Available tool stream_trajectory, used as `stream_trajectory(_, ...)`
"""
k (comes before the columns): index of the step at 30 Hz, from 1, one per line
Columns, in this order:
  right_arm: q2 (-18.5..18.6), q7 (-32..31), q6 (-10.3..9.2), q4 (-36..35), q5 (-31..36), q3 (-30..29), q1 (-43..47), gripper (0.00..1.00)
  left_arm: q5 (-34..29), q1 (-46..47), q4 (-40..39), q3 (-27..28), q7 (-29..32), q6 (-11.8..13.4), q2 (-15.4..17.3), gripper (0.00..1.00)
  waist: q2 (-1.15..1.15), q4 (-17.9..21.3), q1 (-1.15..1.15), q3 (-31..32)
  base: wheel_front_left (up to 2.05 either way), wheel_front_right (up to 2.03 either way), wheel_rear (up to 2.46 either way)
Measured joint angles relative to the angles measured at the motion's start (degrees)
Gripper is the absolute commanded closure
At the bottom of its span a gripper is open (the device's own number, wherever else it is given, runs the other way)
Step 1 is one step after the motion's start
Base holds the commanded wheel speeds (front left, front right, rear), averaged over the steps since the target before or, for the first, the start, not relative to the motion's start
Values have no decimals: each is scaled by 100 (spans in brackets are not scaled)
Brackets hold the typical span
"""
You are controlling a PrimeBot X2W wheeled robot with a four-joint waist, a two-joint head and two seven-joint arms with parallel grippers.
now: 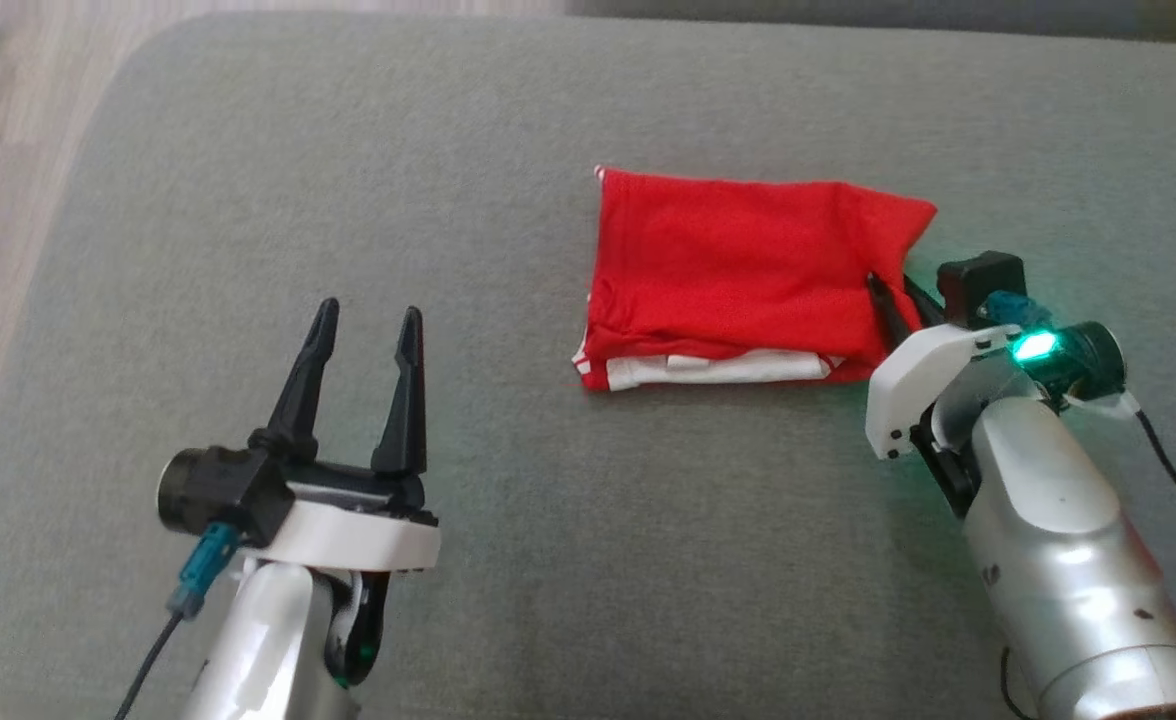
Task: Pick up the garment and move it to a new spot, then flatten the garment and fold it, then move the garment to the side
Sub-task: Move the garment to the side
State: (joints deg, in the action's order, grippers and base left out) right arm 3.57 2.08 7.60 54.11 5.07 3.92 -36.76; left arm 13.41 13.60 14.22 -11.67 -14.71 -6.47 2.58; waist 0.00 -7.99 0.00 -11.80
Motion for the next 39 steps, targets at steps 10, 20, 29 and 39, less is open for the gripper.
stream_trajectory(10, 177, 354, 0, -608, 791, 325, 327, 100, -45, -336, -1, -54, 0, 0, 3, 0, 0, 633, -1, 548, 0, 0, 0)
stream_trajectory(20, 1636, -80, 0, -1315, 648, 742, 331, 100, -46, -385, -133, -119, 0, 49, 4, 0, 0, 1179, -1, 559, 0, 0, 0)
stream_trajectory(29, 2840, -517, 0, -1463, 537, 405, 176, 100, 5, -170, -133, -80, 0, 33, 4, 0, 0, 1253, 0, 44, 0, 0, 0)
stream_trajectory(39, 3131, -716, 0, -1209, 828, -530, 115, 100, 47, -10, -119, 0, 0, -16, 3, 0, 0, 1231, 0, -204, 0, 0, 0)
